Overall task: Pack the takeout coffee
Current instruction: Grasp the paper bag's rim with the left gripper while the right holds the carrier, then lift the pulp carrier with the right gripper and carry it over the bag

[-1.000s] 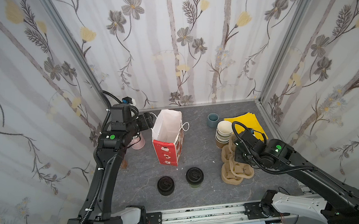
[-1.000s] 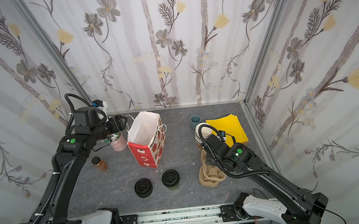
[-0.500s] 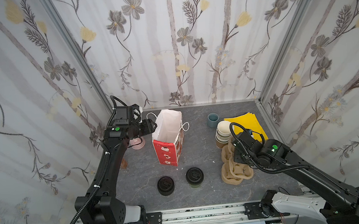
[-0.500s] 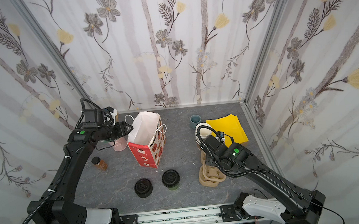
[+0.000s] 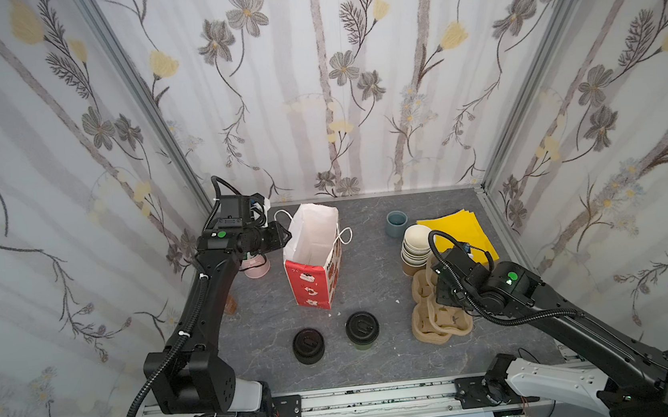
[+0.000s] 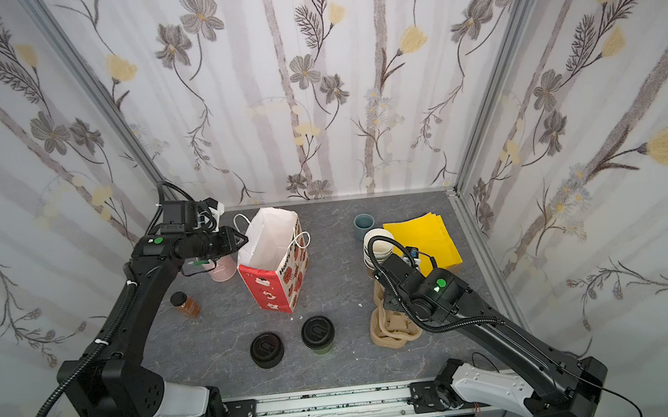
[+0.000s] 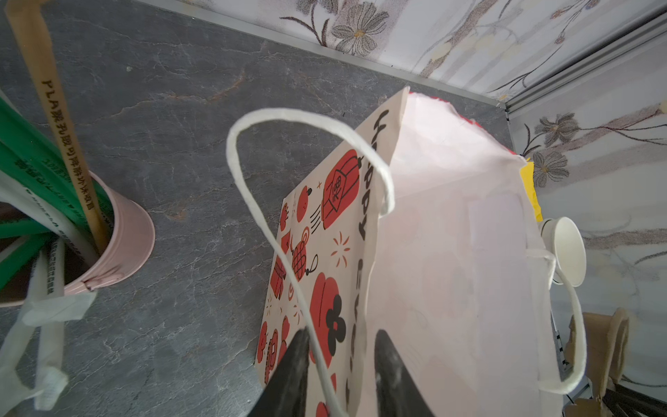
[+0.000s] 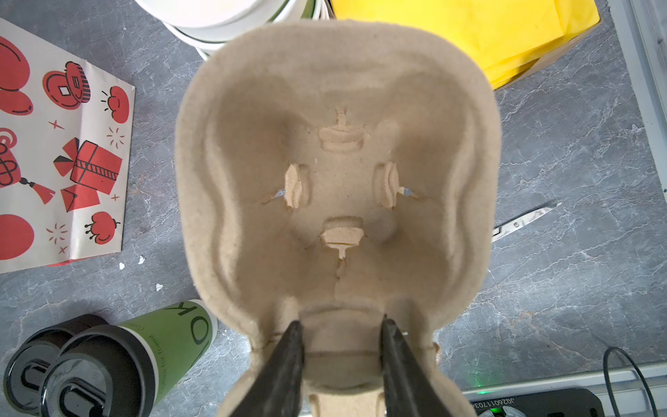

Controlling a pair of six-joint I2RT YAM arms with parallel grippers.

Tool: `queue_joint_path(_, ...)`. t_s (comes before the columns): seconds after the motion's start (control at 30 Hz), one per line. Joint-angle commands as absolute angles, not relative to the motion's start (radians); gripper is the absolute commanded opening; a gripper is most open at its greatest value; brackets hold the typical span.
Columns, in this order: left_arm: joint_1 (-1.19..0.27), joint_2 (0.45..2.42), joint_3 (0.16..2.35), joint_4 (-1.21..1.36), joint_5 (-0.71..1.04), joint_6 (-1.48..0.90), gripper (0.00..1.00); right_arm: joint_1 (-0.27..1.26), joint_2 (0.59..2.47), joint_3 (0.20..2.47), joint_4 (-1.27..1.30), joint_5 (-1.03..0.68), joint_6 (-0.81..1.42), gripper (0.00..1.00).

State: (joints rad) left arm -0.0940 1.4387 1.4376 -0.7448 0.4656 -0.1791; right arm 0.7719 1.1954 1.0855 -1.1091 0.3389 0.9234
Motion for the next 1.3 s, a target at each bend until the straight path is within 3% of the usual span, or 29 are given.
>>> queue_joint_path(0.0, -0.094, 1.438, 1.436, -0.751, 0.488, -0.154, 0.26, 0.773, 1.203, 1.087, -1.068, 0.35, 0.93, 0.35)
queue_joint_path(0.33, -0.097, 1.401, 1.429, -0.739, 0.466, -0.186, 0.08, 0.783, 1.238, 1.121, -1.075, 0.344, 0.912, 0.35)
queue_joint_path(0.63, -0.135, 1.319, 1.348, -0.643, 0.413, -0.319, 0.0, 0.792, 1.252, 1.139, -1.072, 0.349, 0.91, 0.35)
queue_joint_path(0.9, -0.157, 1.21, 1.209, -0.48, 0.363, -0.5, 0.0, 0.792, 1.276, 1.213, -1.11, 0.39, 0.88, 0.35)
queue_joint_path(1.27, -0.21, 1.058, 0.983, -0.243, 0.284, -0.755, 0.0, 0.802, 1.437, 1.507, -1.143, 0.402, 0.772, 0.35)
